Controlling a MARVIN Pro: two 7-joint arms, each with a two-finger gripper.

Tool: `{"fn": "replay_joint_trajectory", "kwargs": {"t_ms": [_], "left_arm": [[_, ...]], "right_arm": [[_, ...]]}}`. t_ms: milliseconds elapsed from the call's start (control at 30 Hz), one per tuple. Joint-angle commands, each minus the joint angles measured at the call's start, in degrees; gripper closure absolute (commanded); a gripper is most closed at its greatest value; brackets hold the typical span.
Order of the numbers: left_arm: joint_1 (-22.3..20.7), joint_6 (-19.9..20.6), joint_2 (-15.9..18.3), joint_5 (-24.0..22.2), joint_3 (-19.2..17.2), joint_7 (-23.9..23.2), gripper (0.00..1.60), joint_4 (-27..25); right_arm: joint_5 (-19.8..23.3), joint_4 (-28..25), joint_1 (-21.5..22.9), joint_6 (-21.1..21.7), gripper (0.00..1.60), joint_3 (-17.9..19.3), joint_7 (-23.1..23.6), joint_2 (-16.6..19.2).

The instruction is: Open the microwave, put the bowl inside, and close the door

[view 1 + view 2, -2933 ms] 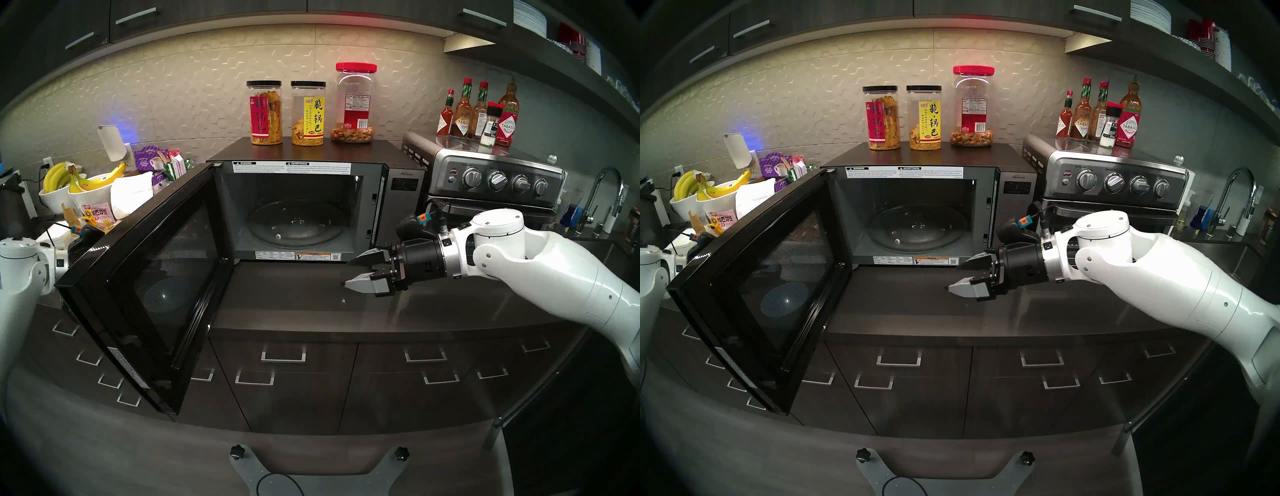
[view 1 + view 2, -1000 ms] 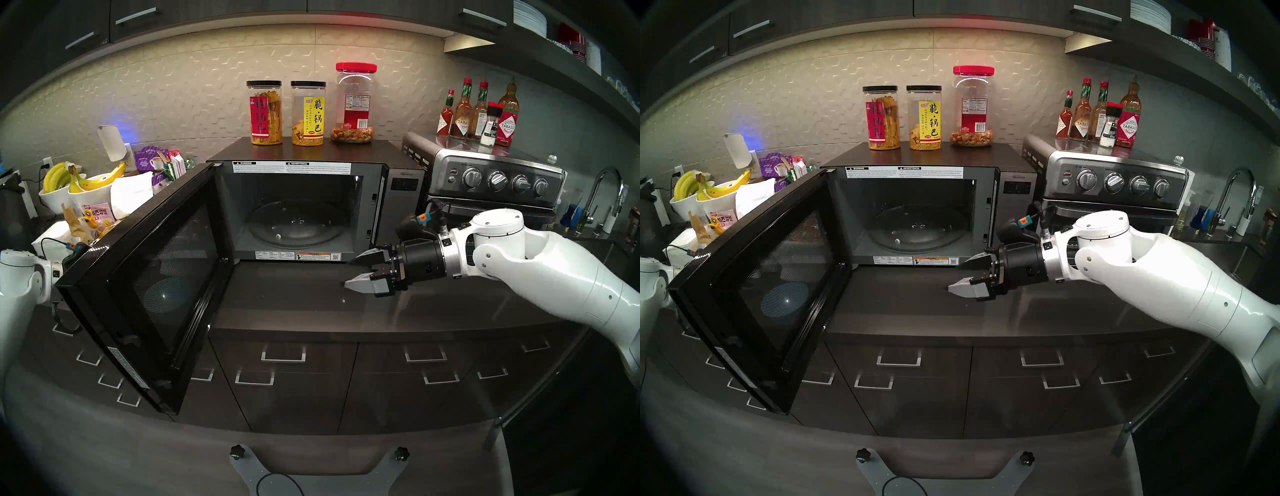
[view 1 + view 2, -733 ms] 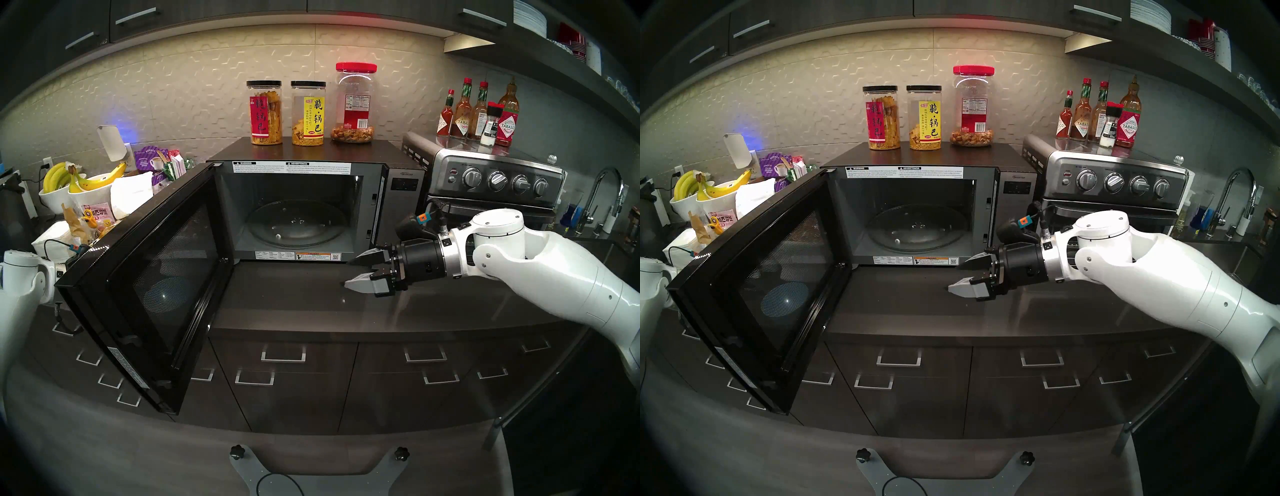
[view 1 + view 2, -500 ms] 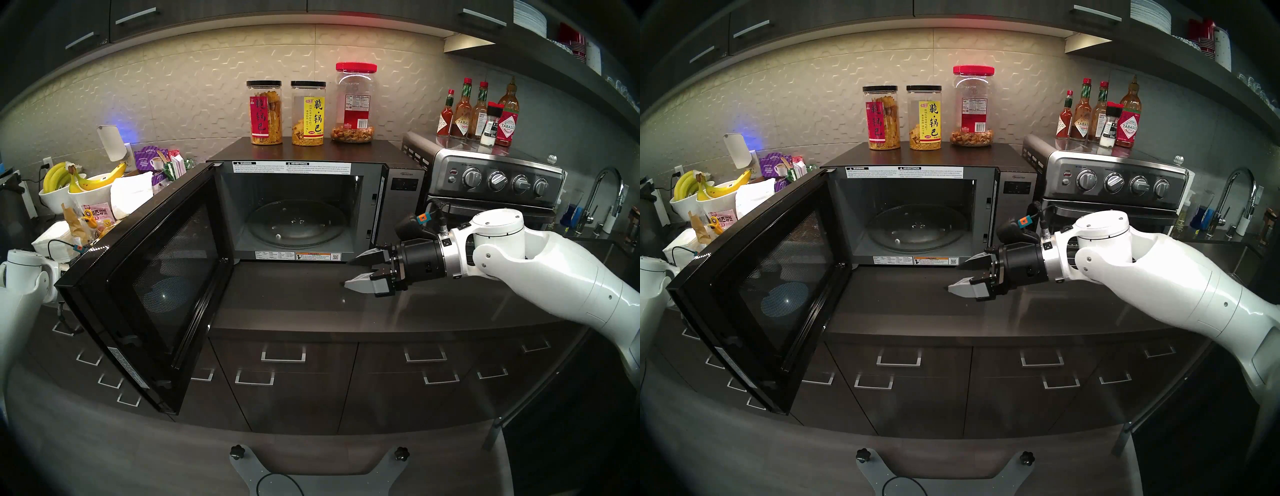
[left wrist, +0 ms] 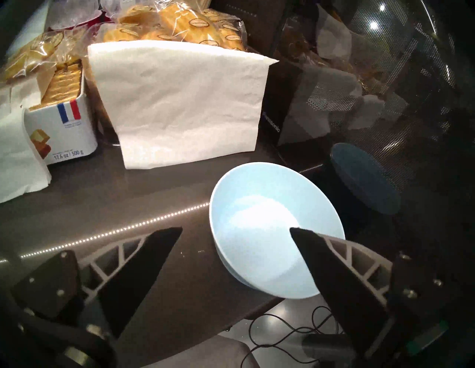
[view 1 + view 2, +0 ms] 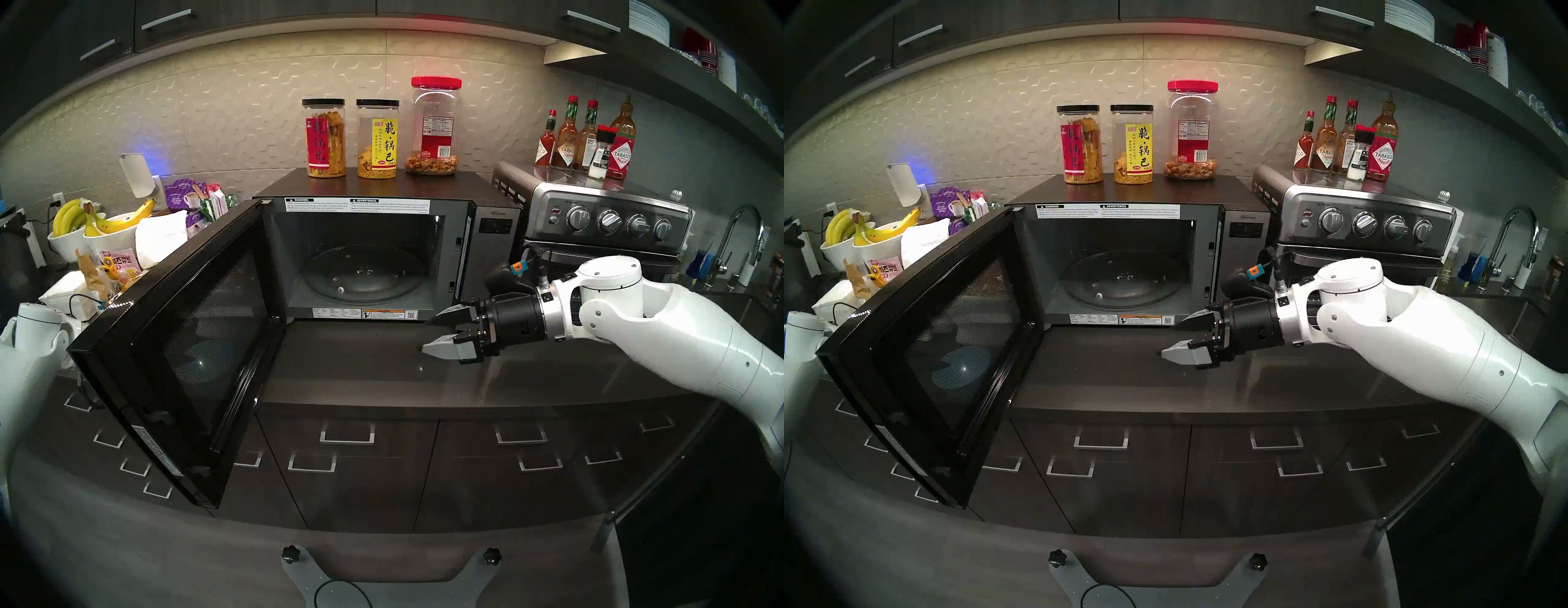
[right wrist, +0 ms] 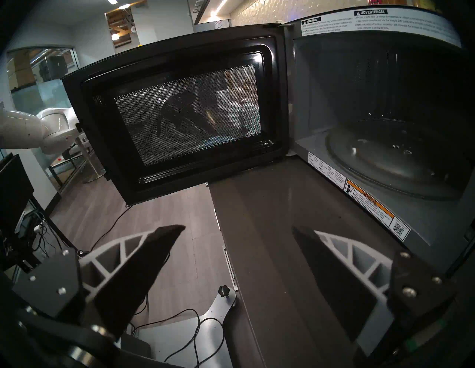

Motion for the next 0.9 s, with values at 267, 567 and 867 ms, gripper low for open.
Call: {"fn": "replay_joint_trajectory", "kwargs": {"t_ms": [267,567,867], "left_arm": [[-7.6,4.8,1.1,1.9,3.9,4.2,0.00,0.1],[-10.0,7.4,0.6,3.4,6.2,6.1,0.00,0.0],[-11.9,8.2,0.0,4.0,8.1,6.1,0.13,-0.2]], "right_arm": [[0.3,-0.1,0.7,-0.3,0.00,0.8,-0.1,-0.1],[0.3,-0.1,0.7,-0.3,0.00,0.8,-0.1,-0.1],[0.3,-0.1,0.7,-0.3,0.00,0.8,-0.1,-0.1]]}}
